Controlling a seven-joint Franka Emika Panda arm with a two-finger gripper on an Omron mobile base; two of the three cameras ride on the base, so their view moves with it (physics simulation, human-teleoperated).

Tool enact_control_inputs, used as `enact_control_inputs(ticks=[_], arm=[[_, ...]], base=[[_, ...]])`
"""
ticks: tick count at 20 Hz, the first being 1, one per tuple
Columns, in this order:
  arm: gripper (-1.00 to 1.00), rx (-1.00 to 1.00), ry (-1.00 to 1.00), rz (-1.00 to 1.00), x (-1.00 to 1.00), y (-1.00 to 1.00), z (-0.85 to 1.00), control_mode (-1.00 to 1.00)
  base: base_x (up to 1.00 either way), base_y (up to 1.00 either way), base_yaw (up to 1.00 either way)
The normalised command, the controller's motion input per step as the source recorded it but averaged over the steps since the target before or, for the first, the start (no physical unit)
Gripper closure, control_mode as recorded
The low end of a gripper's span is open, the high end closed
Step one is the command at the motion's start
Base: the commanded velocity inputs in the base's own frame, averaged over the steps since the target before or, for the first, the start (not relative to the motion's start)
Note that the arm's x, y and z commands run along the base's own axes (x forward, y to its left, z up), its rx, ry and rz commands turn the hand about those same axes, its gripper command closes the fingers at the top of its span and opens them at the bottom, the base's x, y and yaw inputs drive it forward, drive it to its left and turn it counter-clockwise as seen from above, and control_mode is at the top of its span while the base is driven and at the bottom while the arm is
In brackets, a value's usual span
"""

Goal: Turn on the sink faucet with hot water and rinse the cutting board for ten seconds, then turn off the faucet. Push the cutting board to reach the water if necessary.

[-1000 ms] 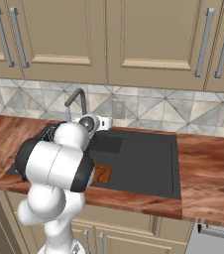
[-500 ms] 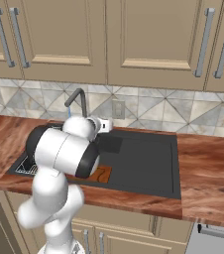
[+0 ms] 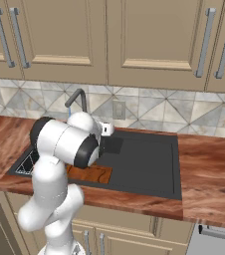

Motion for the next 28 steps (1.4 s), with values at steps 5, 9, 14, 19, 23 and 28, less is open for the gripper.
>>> enact_control_inputs(ticks=[5, 9, 14, 19, 23, 28], arm=[[-1.00, 0.00, 0.00, 0.00, 0.05, 0.05, 0.00, -1.00], [-1.00, 0.00, 0.00, 0.00, 0.19, 0.08, -0.05, -1.00], [-1.00, 0.00, 0.00, 0.00, 0.23, 0.11, -0.22, -1.00], [-1.00, 0.00, 0.00, 0.00, 0.19, 0.11, -0.15, -1.00], [-1.00, 0.00, 0.00, 0.00, 0.18, 0.13, -0.09, -1.00], [-1.00, 0.00, 0.00, 0.00, 0.10, 0.09, -0.02, -1.00]], base=[[0.00, 0.00, 0.00], [0.00, 0.00, 0.00], [0.00, 0.00, 0.00], [0.00, 0.00, 0.00], [0.00, 0.00, 0.00], [0.00, 0.00, 0.00]])
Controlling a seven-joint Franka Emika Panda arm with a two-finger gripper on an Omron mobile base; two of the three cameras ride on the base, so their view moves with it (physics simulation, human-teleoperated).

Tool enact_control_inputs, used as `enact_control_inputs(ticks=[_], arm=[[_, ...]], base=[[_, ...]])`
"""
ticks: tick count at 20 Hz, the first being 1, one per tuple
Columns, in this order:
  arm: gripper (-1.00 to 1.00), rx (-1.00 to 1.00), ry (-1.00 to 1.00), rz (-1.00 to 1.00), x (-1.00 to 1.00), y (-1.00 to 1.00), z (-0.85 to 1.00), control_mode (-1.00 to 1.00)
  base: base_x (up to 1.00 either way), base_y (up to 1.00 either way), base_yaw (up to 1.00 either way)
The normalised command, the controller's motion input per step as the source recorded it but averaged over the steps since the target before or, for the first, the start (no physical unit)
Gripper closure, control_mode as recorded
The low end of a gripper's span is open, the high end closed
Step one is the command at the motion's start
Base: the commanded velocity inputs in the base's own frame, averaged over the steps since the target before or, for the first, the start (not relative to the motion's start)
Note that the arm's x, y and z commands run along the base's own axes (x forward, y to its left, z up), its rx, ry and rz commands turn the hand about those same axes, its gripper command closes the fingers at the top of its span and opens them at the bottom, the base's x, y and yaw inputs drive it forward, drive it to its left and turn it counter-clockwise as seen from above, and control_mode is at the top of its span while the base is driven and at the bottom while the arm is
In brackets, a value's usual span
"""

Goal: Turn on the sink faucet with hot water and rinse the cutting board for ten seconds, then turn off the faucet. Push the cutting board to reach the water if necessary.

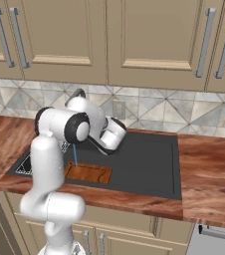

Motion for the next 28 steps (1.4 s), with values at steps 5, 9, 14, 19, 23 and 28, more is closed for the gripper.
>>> enact_control_inputs(ticks=[5, 9, 14, 19, 23, 28], arm=[[-1.00, 0.00, 0.00, 0.00, 0.05, 0.10, -0.06, -1.00], [-1.00, 0.00, -0.02, 0.00, 0.00, 0.12, -0.12, -1.00], [-1.00, 0.00, -0.02, 0.01, 0.00, 0.07, -0.13, -1.00], [-1.00, 0.00, -0.02, 0.04, 0.00, 0.00, -0.16, -1.00], [-1.00, 0.00, -0.04, 0.07, 0.00, 0.00, -0.22, -1.00], [-1.00, 0.00, -0.03, 0.08, 0.00, 0.00, -0.22, -1.00]], base=[[0.00, 0.00, 0.00], [0.00, 0.00, 0.00], [0.00, 0.00, 0.00], [0.00, 0.00, 0.00], [0.00, 0.00, 0.00], [0.00, 0.00, 0.00]])
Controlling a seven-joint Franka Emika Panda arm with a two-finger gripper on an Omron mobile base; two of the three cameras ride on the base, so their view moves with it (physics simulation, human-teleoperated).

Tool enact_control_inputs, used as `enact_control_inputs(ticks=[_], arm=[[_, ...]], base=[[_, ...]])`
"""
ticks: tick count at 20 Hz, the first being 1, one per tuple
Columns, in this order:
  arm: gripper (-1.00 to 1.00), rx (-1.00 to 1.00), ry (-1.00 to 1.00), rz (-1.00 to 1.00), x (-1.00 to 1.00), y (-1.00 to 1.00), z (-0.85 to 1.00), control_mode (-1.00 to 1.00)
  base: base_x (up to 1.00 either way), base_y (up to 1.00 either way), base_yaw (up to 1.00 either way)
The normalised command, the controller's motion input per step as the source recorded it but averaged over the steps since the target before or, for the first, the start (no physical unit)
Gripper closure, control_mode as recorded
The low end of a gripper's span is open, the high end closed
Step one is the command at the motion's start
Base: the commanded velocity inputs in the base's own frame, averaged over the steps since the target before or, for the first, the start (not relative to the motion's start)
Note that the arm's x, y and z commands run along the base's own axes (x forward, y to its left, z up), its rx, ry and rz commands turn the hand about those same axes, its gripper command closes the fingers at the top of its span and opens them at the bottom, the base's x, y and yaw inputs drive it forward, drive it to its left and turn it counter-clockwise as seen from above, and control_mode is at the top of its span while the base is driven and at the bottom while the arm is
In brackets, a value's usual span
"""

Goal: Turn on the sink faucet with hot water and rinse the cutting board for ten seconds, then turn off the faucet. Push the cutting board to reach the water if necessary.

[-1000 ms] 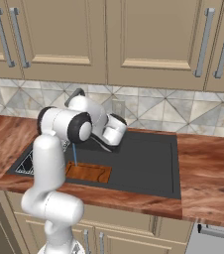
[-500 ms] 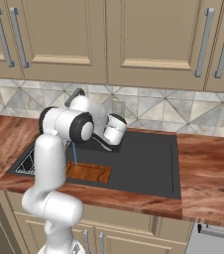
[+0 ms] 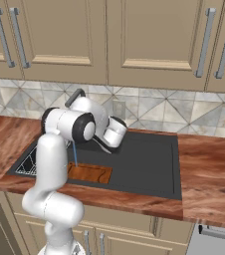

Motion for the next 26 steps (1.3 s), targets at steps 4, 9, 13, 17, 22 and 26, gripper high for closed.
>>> enact_control_inputs(ticks=[4, 9, 13, 17, 22, 26], arm=[[-1.00, 0.00, -0.04, 0.08, 0.00, 0.00, -0.18, -1.00], [-1.00, 0.00, -0.05, 0.08, 0.00, 0.00, -0.18, -1.00], [-1.00, 0.00, -0.05, 0.08, 0.00, 0.00, -0.14, -1.00], [-1.00, 0.00, -0.04, 0.08, 0.00, 0.00, -0.12, -1.00], [-1.00, 0.00, -0.04, 0.06, 0.00, 0.00, -0.09, -1.00], [-1.00, 0.00, -0.04, 0.06, 0.00, 0.00, -0.06, -1.00]], base=[[0.00, 0.00, 0.00], [0.00, 0.00, 0.00], [0.00, 0.00, 0.00], [0.00, 0.00, 0.00], [0.00, 0.00, 0.00], [0.00, 0.00, 0.00]])
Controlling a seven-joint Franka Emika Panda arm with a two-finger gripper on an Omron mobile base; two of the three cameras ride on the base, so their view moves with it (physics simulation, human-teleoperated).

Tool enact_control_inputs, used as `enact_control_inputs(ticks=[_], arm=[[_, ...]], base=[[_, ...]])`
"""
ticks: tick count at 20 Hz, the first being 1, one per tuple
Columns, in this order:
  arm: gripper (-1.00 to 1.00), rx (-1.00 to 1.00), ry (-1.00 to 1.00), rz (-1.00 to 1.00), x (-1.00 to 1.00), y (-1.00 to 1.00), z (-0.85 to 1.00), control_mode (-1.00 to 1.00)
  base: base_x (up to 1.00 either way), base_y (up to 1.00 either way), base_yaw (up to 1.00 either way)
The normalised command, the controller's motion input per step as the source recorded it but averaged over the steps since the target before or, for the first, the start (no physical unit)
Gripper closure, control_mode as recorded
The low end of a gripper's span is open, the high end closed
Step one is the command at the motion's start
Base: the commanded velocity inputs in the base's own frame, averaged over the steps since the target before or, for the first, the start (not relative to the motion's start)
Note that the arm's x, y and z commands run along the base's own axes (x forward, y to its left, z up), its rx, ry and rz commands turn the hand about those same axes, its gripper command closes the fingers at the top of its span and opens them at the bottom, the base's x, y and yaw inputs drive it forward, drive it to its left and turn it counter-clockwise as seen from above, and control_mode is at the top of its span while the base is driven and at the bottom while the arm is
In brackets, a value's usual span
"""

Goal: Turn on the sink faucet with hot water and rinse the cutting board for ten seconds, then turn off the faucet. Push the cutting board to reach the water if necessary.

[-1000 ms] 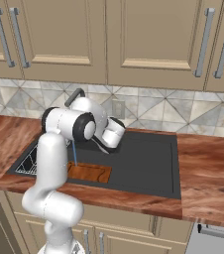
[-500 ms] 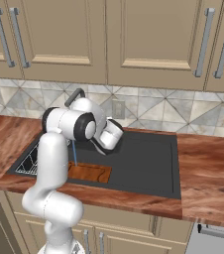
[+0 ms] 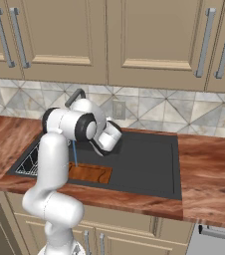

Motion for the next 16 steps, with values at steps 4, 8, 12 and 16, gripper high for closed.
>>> enact_control_inputs(ticks=[4, 8, 12, 16], arm=[[-1.00, 0.00, -0.04, 0.05, 0.00, 0.00, -0.04, -1.00], [-1.00, 0.00, -0.04, 0.05, 0.00, 0.00, -0.04, -1.00], [-1.00, 0.00, -0.05, 0.05, 0.00, 0.00, -0.05, -1.00], [-1.00, 0.00, -0.04, 0.05, 0.00, 0.00, -0.08, -1.00]], base=[[0.00, 0.00, 0.00], [0.00, 0.00, 0.00], [0.00, 0.00, 0.00], [0.00, 0.00, 0.00]])
